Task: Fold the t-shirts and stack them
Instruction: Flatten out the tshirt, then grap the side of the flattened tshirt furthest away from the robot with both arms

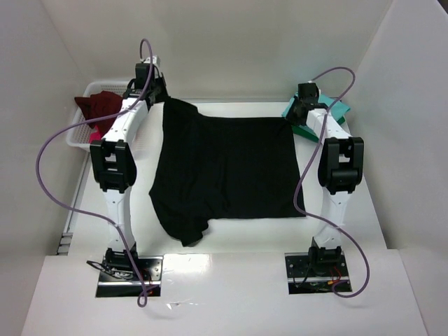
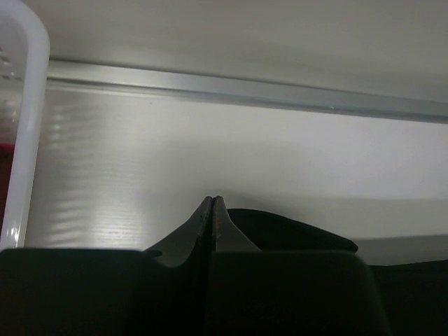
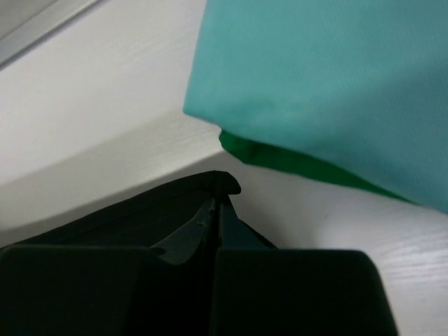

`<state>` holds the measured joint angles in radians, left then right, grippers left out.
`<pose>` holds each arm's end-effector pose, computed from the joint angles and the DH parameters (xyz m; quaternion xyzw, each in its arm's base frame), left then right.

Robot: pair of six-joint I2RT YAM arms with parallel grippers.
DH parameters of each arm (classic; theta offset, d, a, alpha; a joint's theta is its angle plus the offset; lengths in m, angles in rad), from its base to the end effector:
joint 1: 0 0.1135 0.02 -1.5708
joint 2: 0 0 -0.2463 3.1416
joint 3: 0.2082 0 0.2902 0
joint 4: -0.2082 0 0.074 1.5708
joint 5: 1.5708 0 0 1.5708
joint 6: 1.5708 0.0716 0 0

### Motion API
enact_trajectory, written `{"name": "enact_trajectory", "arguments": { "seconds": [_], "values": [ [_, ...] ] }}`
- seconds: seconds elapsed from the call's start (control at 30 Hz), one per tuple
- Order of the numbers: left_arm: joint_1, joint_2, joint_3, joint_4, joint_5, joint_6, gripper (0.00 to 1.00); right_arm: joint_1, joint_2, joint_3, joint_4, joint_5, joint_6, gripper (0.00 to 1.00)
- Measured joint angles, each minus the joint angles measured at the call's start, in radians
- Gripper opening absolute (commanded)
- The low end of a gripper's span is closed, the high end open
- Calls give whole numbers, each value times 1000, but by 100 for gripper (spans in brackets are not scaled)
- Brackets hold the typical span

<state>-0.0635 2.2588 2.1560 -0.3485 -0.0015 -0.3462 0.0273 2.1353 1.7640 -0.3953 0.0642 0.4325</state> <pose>0.5948 -0.0377 0.2708 -0.1198 0.8389 -0.1074 0.5200 0.5428 0.0102 0.1736 0.1974 0.8984 0.0604 0.3876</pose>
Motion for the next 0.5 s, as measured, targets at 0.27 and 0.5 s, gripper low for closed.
{"name": "enact_trajectory", "arguments": {
  "seconds": [0.27, 0.5],
  "values": [
    [-12, 132, 233, -77, -2, 7, 0, -5, 144, 233, -35, 4, -9, 0],
    [-20, 168, 304, -154, -23, 24, 0, -9, 178, 289, -41, 3, -12, 0]
  ]
}}
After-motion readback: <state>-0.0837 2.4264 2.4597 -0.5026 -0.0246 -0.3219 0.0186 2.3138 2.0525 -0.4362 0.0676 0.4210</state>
